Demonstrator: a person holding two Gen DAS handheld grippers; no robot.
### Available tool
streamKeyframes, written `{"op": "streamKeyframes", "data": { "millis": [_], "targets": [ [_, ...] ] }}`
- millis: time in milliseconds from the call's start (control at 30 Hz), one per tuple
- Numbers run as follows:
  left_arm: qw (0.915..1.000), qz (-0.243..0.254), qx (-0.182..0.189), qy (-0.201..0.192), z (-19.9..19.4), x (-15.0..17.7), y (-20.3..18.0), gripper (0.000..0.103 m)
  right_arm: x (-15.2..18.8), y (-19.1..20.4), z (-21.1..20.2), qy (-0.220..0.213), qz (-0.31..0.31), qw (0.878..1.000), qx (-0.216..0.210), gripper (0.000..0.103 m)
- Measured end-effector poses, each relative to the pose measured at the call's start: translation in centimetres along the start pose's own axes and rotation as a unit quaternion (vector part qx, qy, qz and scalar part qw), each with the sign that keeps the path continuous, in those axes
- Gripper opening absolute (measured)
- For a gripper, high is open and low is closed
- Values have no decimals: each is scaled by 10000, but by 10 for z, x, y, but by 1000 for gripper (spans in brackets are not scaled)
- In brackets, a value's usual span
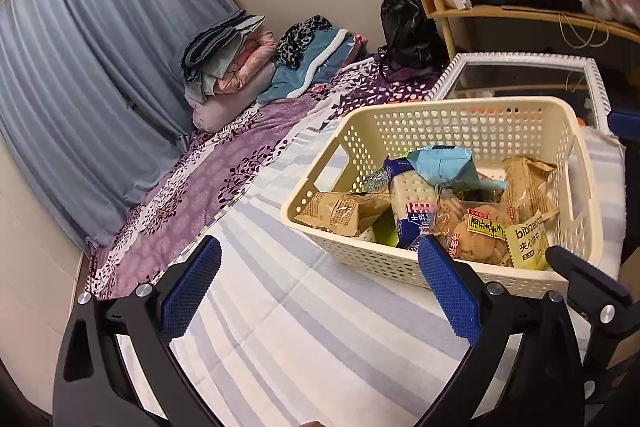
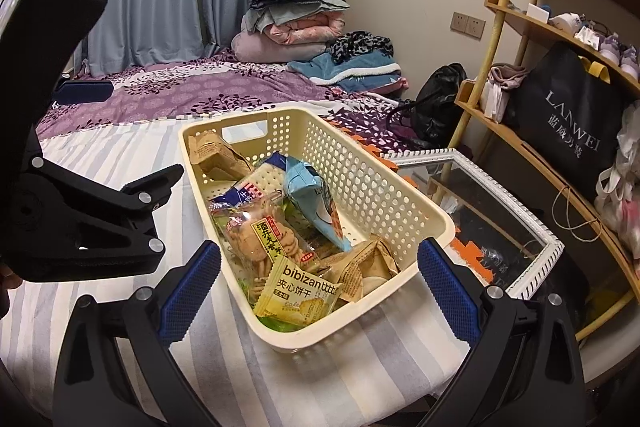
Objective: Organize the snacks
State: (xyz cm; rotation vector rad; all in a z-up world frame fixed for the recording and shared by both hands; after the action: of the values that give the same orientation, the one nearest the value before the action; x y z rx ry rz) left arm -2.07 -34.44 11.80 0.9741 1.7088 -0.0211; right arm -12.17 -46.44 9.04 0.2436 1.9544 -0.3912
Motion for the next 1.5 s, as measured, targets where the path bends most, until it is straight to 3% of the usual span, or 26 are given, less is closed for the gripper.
{"op": "streamKeyframes", "data": {
  "millis": [500,1500],
  "targets": [
    [9990,421,36,128,13,-1,-14,100,9,-12,8,122,95,9999,37,98],
    [9974,710,33,123,16,1,-23,100,15,-15,14,199,117,9997,14,98]
  ]
}}
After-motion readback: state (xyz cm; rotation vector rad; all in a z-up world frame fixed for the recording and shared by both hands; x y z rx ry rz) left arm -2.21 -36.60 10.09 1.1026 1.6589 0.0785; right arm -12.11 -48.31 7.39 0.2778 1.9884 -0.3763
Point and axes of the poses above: each gripper's, at about its wrist camera, not at the fingertips, and z roughly the way its jaws point, y to its left, x to its underside, the point moved 7 cm from there along z, roughly the way its jaws point, and after that the axes turned 14 degrees about -y, right-handed, at the moved point
